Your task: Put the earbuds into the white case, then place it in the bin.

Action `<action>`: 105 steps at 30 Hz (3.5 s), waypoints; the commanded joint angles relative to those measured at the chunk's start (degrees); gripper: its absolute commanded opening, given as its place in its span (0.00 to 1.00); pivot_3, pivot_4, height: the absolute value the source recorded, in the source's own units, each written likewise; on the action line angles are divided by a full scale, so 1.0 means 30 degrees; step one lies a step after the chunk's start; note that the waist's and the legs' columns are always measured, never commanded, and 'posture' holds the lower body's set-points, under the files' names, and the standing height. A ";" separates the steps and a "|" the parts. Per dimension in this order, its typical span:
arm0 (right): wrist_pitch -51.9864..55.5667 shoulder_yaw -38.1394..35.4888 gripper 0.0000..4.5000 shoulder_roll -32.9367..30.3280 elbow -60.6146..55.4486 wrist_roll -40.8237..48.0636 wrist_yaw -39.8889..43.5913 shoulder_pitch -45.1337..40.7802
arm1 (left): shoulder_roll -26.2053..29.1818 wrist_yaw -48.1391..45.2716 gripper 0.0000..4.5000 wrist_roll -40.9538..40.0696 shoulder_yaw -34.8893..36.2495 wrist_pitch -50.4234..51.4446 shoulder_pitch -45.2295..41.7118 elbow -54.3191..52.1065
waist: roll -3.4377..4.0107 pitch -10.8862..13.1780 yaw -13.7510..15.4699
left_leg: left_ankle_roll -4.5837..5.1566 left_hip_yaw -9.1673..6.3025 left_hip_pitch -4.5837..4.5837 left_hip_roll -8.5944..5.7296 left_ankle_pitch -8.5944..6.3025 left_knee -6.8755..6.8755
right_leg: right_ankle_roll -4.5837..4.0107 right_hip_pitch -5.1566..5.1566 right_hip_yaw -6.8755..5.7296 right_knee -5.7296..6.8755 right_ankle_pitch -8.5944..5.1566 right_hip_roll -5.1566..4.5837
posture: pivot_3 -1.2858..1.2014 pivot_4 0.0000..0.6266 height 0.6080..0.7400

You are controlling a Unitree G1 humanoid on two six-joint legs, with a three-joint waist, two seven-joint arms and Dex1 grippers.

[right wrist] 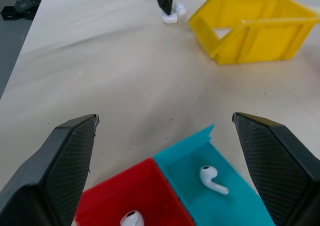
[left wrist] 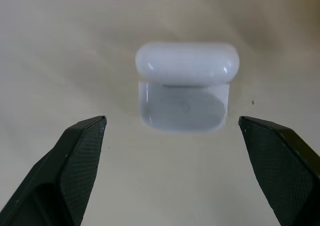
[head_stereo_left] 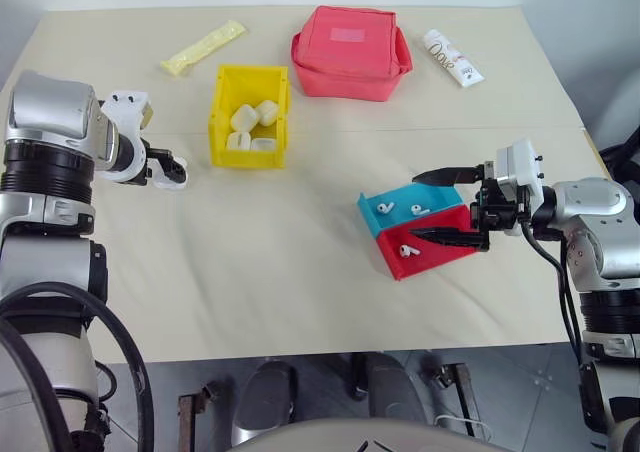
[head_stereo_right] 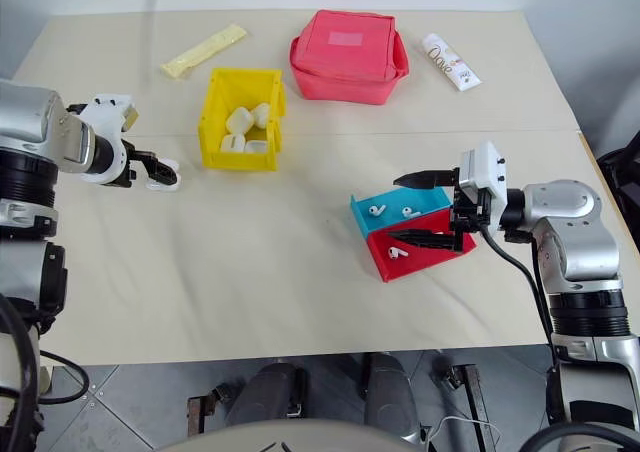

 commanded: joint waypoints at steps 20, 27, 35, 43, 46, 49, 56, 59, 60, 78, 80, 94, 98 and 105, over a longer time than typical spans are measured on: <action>0.0212 -0.0781 0.99 -0.0598 -0.1508 0.0472 -0.0670 0.0671 | -0.1854 -0.2484 1.00 0.3010 -0.0289 -0.3922 -0.1990 0.6856 | -0.0059 0.0016 0.0172 | -0.0017 0.0193 0.0018 0.0003 0.0015 0.0005 | 0.0005 0.0009 -0.0005 0.0011 0.0003 0.0012 | 0.52 0.24 1.00; 0.0460 -0.0826 0.99 -0.0819 -0.1651 0.0536 -0.0666 0.0713 | -0.2366 -0.2153 1.00 0.3633 0.0663 -0.5194 -0.2227 0.8266 | -0.0056 0.0015 0.0224 | -0.0015 0.0192 0.0035 0.0000 0.0024 0.0010 | 0.0008 0.0024 -0.0006 0.0029 0.0005 0.0003 | 0.52 0.24 1.00; 0.0583 -0.0821 0.99 -0.0997 -0.1823 0.0583 -0.0803 0.0879 | -0.2673 -0.2815 1.00 0.4477 0.0477 -0.5195 -0.2519 0.8888 | -0.0056 0.0012 0.0221 | -0.0014 0.0198 0.0044 -0.0002 0.0025 0.0011 | 0.0008 0.0025 0.0000 0.0046 0.0005 0.0002 | 0.52 0.24 1.00; 0.0478 -0.0743 1.00 -0.0947 -0.1752 0.0553 -0.0967 0.0842 | -0.2744 -0.3990 0.66 0.5506 -0.0241 -0.4666 -0.2474 0.9093 | -0.0057 0.0012 0.0161 | -0.0013 0.0202 0.0043 -0.0001 0.0025 0.0013 | 0.0008 0.0024 0.0000 0.0046 0.0005 0.0006 | 0.52 0.24 1.00; 0.0437 -0.0747 1.00 -0.0953 -0.1663 0.0518 -0.1007 0.0763 | -0.2719 -0.4284 0.62 0.5714 -0.0273 -0.4420 -0.2415 0.9131 | -0.0057 0.0012 0.0143 | -0.0013 0.0210 0.0048 0.0004 0.0025 0.0013 | 0.0007 0.0023 0.0001 0.0045 0.0004 0.0008 | 0.52 0.24 1.00; 0.0392 -0.0782 1.00 -0.1018 -0.1593 0.0477 -0.1030 0.0680 | -0.2615 -0.4544 0.62 0.5806 -0.0297 -0.4166 -0.2259 0.9105 | -0.0057 0.0011 0.0148 | -0.0012 0.0217 0.0053 0.0005 0.0025 0.0013 | 0.0007 0.0024 0.0008 0.0046 0.0005 0.0007 | 0.52 0.24 1.00; 0.0488 -0.1427 1.00 -0.1535 -0.1920 0.0620 -0.1346 0.0885 | -0.1119 -0.5883 0.62 0.4720 0.0946 -0.6155 0.0082 0.3370 | -0.0046 0.0010 0.0150 | -0.0015 0.0220 0.0068 0.0048 0.0024 0.0005 | 0.0006 0.0020 0.0025 0.0062 0.0004 0.0004 | 0.52 0.24 1.00; 0.0639 -0.1848 1.00 -0.1790 -0.2251 0.0684 -0.1579 0.1170 | -0.0078 -0.7466 0.62 0.2809 0.3015 -0.7684 0.3233 -0.2788 | -0.0058 0.0016 0.0141 | -0.0018 0.0210 0.0059 0.0096 0.0023 0.0016 | 0.0006 0.0005 0.0036 0.0081 0.0004 -0.0015 | 0.52 0.24 1.00; 0.0665 -0.1947 1.00 -0.1853 -0.2296 0.0718 -0.1605 0.1237 | 0.0095 -0.7589 0.62 0.2402 0.3552 -0.8010 0.4052 -0.4217 | -0.0073 0.0018 0.0163 | -0.0018 0.0171 0.0052 0.0099 0.0023 0.0018 | 0.0005 -0.0009 0.0045 0.0074 0.0004 -0.0025 | 0.52 0.24 1.00; 0.3724 -0.4362 1.00 -0.2116 -0.8421 0.2111 -0.5417 0.5016 | -0.7889 -1.7346 0.62 -0.6462 0.6733 -2.4893 1.0132 -0.9974 | -0.0077 0.0013 0.0325 | 0.0049 0.0083 -0.0014 0.0001 0.0040 0.0119 | 0.0005 0.0089 -0.0192 0.0081 0.0005 -0.0185 | 0.52 0.24 1.00; 0.4010 -0.4724 1.00 -0.2143 -0.9181 0.2269 -0.5896 0.5778 | -0.8126 -1.7662 0.62 -0.6522 0.6327 -2.4922 1.0265 -1.0087 | -0.0077 0.0013 0.0326 | 0.0057 0.0083 -0.0014 0.0002 0.0038 0.0119 | 0.0005 0.0092 -0.0193 0.0079 0.0005 -0.0185 | 0.52 0.24 1.00; 0.4295 -0.6754 1.00 -0.2445 -1.2955 -0.0372 -0.9460 1.1898 | -0.9531 -1.9231 0.62 -0.5560 0.3086 -2.7147 1.2142 -1.0118 | -0.0068 0.0007 0.0718 | 0.0126 -0.0057 -0.0006 -0.0004 0.0017 0.0120 | 0.0023 0.0103 -0.0143 0.0038 0.0016 -0.0183 | 0.52 0.24 1.00; 0.4043 -0.6834 1.00 -0.3011 -1.2934 -0.1616 -0.9507 1.2787 | -0.9984 -1.9273 0.62 -0.5234 0.2593 -2.8278 1.2833 -1.0235 | -0.0050 -0.0003 0.0686 | 0.0149 -0.0047 -0.0006 -0.0004 0.0007 0.0120 | 0.0031 0.0112 -0.0133 0.0017 0.0021 -0.0176 | 0.52 0.24 1.00; 0.5047 -0.7808 1.00 -0.3554 -1.3585 -0.1443 -0.9161 1.3419 | -1.0451 -1.8497 0.62 -0.5032 0.1801 -2.8891 1.4213 -1.1039 | -0.0030 -0.0014 0.0729 | 0.0168 -0.0058 -0.0009 -0.0003 -0.0001 0.0122 | 0.0031 0.0112 -0.0123 0.0002 0.0023 -0.0175 | 0.52 0.24 1.00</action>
